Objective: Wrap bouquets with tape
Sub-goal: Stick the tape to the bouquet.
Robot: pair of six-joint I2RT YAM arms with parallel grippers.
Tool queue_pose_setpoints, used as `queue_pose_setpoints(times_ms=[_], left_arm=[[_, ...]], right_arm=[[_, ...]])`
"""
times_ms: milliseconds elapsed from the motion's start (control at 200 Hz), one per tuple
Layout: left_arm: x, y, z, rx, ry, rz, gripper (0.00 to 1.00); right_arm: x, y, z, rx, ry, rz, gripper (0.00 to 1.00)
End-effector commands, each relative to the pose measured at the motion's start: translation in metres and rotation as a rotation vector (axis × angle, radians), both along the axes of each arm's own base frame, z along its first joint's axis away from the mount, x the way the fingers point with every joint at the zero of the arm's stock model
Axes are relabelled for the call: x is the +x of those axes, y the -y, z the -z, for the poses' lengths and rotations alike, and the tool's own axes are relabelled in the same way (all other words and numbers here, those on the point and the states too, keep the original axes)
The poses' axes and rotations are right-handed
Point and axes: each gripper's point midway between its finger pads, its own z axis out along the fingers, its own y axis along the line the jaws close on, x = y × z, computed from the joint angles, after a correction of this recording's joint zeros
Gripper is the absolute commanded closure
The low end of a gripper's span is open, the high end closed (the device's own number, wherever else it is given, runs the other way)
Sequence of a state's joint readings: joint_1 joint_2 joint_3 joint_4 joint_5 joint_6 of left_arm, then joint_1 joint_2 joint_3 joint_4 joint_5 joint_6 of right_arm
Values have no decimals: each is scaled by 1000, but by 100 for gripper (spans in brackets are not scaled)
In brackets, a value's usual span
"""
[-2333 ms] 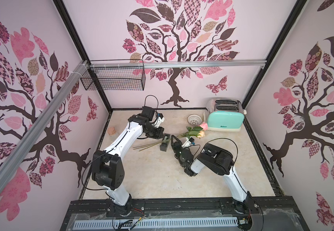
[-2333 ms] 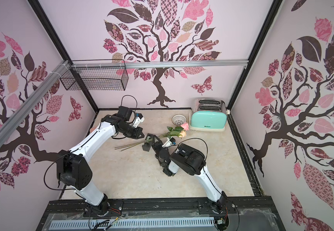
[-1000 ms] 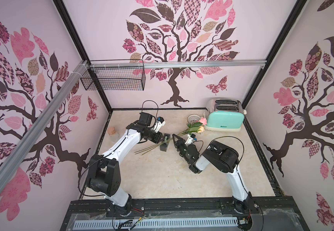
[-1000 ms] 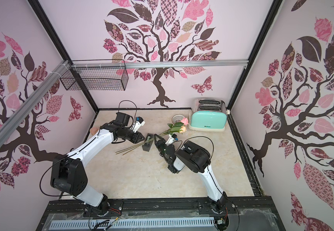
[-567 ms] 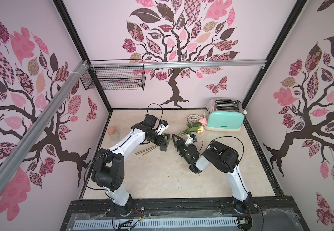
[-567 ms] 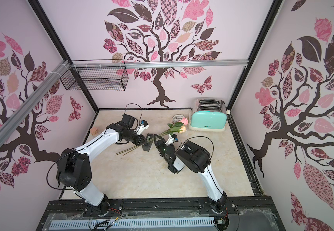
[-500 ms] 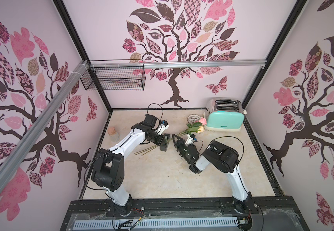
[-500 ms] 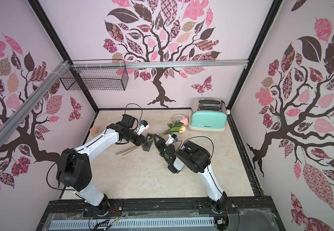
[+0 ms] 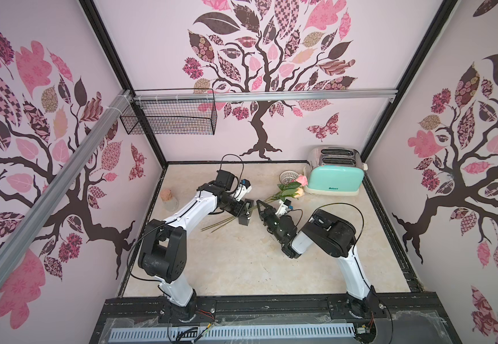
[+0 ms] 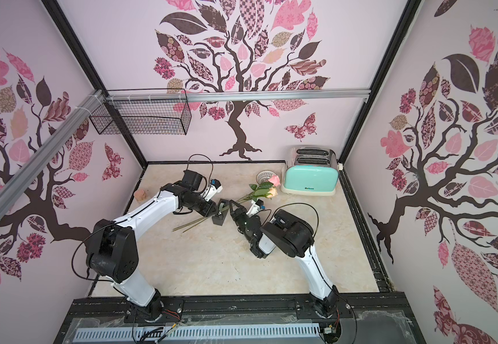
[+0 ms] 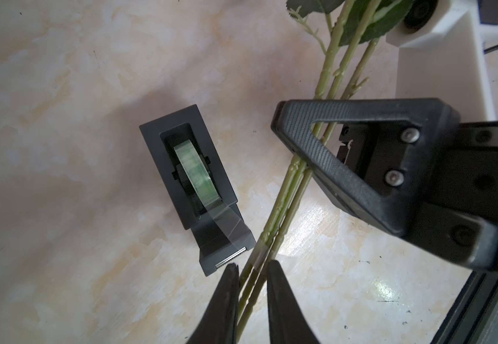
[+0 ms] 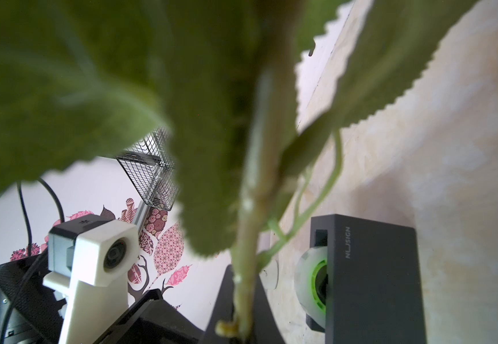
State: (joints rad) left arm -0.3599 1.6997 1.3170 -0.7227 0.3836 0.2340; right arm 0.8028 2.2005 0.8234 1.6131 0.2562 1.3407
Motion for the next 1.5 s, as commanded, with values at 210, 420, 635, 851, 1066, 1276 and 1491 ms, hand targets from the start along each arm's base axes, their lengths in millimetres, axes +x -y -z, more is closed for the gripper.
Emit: queue_pose_setpoints(times_ms=[210,420,635,851,1066,1276,1491], left_arm=[[6,10,-4,13,22,28,79],[5,9,3,32,16,37,79],[3,7,8,58,24,45,79],[-1,8,11,64,23,59,78],[-5,11,16,76,16,78,78],[-6,12,17,70,10,81,77],[-9,12,19,67,1,85,76]], right_arm=[[0,-5,-20,52,43,-17,100],[0,-4,-20,52,43,-13,100],[0,-4,-21,61,46,-22,100],[0,-3,-21,59,43,-24,100],[0,-4,-20,60,38,-30,100],[-1,-4,-19,58,34,-32,100],[-1,-3,-17,61,27,-32,100]])
